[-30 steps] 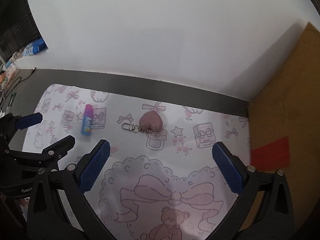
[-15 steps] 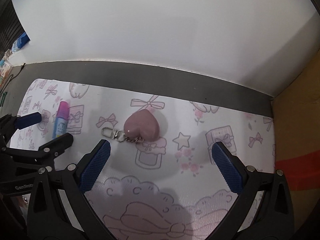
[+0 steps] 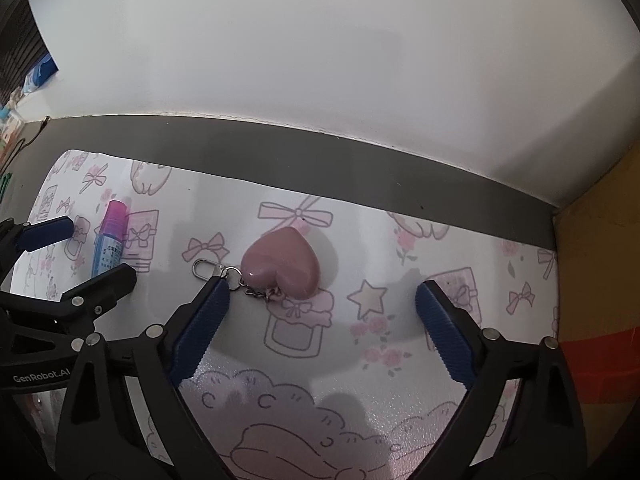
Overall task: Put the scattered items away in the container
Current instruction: 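Grasp the pink heart keychain with the right tool while the left tool grasps the pink-capped bottle, then lift the keychain with the right tool while the left tool carries the bottle toward the box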
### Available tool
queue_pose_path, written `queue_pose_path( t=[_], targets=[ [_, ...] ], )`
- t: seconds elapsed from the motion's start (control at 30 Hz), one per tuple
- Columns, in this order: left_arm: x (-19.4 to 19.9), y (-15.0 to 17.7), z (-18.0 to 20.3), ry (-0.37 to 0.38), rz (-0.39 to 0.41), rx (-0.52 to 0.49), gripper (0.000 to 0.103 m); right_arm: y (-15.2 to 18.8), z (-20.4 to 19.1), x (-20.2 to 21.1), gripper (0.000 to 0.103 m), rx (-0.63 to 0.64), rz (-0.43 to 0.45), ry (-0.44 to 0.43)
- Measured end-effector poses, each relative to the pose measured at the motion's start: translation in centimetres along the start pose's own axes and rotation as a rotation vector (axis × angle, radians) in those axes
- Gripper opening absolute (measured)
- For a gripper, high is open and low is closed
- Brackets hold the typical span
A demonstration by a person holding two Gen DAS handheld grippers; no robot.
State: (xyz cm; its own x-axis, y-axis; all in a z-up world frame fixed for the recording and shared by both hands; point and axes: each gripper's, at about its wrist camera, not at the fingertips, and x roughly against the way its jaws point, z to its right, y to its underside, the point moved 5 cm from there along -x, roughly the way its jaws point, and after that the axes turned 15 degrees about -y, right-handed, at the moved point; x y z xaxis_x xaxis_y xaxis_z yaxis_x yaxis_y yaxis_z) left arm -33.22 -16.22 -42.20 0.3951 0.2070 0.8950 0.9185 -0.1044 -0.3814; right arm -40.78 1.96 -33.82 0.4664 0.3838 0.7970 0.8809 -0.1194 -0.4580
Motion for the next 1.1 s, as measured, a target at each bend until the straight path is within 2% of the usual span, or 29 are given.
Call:
queue_pose_path(
  t=[0.1,0.23,0.3,0.37,0.4,0.43,0.93,1.0,1.1],
  targets=[
    [0.1,0.1,0.0,0.009,0.014,-0.013,0.087,-0.1,-0.4,0.2,0.078,0.019,0.000,-0.008],
    [0.6,0.1,0.3,0.029,0.055,-0.049,0.055,0.0,-0.8,0.5,0.067,0.032,-0.004,-0.014],
    [0.8,0.1,0.6,0.036,0.064,-0.066,0.046,0.0,-0.8,0.7,0.050,0.026,-0.001,-0.011],
    [0.9,0.0,0.8,0.039,0.068,-0.073,0.035,0.1,-0.6,0.9,0.039,0.019,-0.001,-0.008],
    [0.9,0.0,1.0,0.039,0.069,-0.075,0.030,0.1,-0.6,1.0,0.039,0.020,-0.002,-0.011],
    [1.0,0.0,1.0,0.038,0.069,-0.075,0.021,0.2,-0.5,1.0,0.039,0.021,-0.003,-0.013],
    [0.7,0.1,0.4,0.029,0.066,-0.083,0.019,0.6,0.2,1.6,0.038,-0.014,-0.012,-0.034],
    [0.7,0.1,0.3,0.023,0.064,-0.087,0.019,-0.7,1.7,1.4,0.038,-0.022,-0.013,-0.041],
    [0.7,0.2,0.2,0.017,0.062,-0.093,0.019,-0.7,1.9,1.7,0.038,-0.035,-0.013,-0.054]
  ],
)
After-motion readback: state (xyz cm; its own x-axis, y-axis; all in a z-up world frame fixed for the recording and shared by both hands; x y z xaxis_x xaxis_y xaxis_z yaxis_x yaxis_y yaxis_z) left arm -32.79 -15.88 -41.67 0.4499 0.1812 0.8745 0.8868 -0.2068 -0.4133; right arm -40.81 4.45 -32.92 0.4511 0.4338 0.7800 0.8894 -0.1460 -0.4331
